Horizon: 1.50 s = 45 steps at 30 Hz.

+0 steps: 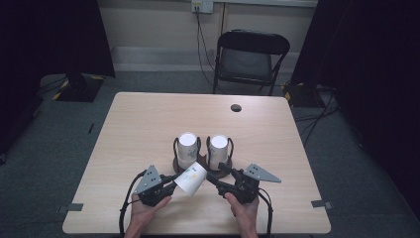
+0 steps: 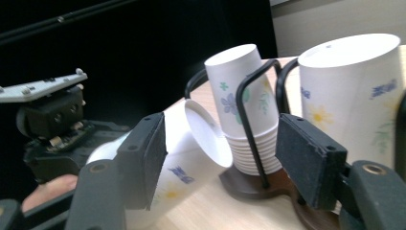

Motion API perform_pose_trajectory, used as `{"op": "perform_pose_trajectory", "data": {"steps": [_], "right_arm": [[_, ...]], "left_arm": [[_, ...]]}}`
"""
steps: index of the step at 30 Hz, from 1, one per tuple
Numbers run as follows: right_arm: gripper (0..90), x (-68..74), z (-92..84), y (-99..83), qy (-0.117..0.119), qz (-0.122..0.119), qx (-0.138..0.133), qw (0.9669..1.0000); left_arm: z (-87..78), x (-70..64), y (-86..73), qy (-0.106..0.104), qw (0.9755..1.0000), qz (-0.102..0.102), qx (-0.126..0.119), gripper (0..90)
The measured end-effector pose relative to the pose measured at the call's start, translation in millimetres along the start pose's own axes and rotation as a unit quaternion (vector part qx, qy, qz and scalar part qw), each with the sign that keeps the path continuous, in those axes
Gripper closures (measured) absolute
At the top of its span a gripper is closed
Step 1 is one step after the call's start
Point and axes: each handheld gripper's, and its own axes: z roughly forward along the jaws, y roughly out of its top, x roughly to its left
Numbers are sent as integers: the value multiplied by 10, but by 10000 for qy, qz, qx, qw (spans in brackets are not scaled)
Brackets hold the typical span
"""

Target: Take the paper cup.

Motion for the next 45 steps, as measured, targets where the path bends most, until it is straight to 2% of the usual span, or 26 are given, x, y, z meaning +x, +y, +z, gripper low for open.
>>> {"op": "perform_pose_trajectory", "data": {"steps": [4, 8, 12, 14, 18, 20, 21, 26, 29, 33, 36, 39, 40, 41, 42, 44, 45], "right_arm": [[352, 2, -26, 9, -99, -210, 100, 9997], [346, 7, -42, 25, -179, -433, 133, 9988], [333, 37, -48, 24, -333, -763, 317, 9960], [328, 54, -48, 17, -324, -878, 417, 9947], [316, 94, -38, 26, -306, -1173, 627, 9906], [314, 118, -31, 46, -284, -1285, 679, 9890], [306, 133, -25, 63, -283, -1398, 748, 9869], [294, 176, -13, 108, -171, -1753, 917, 9801], [294, 204, 9, 117, -50, -1978, 1208, 9728], [268, 252, 52, 100, -35, -2233, 1477, 9635], [256, 285, 66, 82, -57, -2397, 1572, 9580], [252, 306, 57, 85, -29, -2518, 1599, 9545], [252, 312, 52, 89, -25, -2567, 1584, 9534], [252, 318, 51, 93, -6, -2622, 1584, 9519], [252, 329, 49, 99, -2, -2672, 1611, 9501], [253, 341, 54, 107, 36, -2749, 1673, 9468], [251, 348, 62, 113, 28, -2768, 1731, 9452]], "left_arm": [[-14, 32, 29, -59, 9999, 42, 90, 854], [-8, 61, 71, -142, 9993, 119, 324, 856], [8, 79, 120, -170, 9983, 232, 513, 857], [7, 91, 136, -188, 9978, 242, 592, 858], [27, 84, 154, -271, 9970, 263, 668, 860], [50, 74, 171, -304, 9953, 355, 849, 861], [57, 73, 182, -312, 9942, 396, 945, 862], [75, 116, 209, -240, 9932, 342, 1088, 862], [102, 137, 219, -318, 9902, 365, 1307, 862], [152, 107, 284, -477, 9859, 437, 1541, 862], [181, 82, 327, -516, 9826, 545, 1699, 862], [204, 60, 363, -658, 9795, 618, 1802, 862], [212, 52, 378, -697, 9779, 668, 1853, 862], [220, 46, 397, -783, 9752, 732, 1937, 862], [228, 42, 401, -855, 9742, 747, 1951, 862], [245, 34, 428, -835, 9715, 851, 2049, 863], [253, 25, 436, -849, 9709, 856, 2067, 863]]}}
